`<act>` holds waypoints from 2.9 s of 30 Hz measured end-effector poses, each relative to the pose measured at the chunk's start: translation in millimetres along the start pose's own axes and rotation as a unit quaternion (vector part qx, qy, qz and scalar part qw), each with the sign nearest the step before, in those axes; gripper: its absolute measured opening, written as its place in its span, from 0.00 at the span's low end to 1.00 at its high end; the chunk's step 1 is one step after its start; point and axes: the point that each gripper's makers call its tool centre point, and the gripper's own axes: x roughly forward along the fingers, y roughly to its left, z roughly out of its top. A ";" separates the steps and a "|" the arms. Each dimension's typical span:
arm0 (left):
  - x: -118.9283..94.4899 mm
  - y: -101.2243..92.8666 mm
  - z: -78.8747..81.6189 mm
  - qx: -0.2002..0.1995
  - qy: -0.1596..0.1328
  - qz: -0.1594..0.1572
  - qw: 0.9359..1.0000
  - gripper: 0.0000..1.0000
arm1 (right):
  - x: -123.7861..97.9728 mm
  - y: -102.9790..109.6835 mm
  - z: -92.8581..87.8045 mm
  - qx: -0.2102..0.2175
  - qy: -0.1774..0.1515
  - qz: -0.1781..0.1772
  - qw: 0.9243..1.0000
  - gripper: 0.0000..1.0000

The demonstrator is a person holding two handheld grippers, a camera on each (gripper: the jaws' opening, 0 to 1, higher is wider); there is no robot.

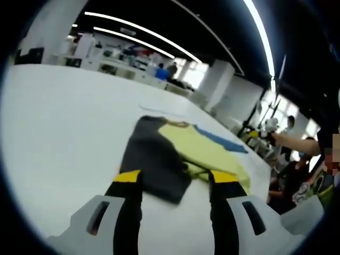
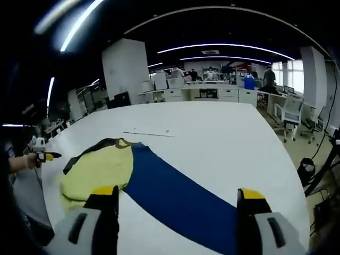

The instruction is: Fold the garment on the visible template until the final outline fits inside the template.

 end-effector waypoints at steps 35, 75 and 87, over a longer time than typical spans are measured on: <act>27.7 32.1 -39.1 -0.147 0.037 0.085 0.985 0.41 | 3.7 78.1 -0.6 -0.049 -0.008 0.079 0.996 0.98; 81.1 -44.0 56.3 -0.068 -0.017 0.003 0.998 0.00 | 2.3 81.6 -10.0 -0.084 0.004 0.073 0.994 0.86; 146.5 -77.0 24.1 -0.071 0.039 -0.046 0.996 0.00 | -8.5 74.2 -20.3 -0.080 0.005 0.061 0.995 0.82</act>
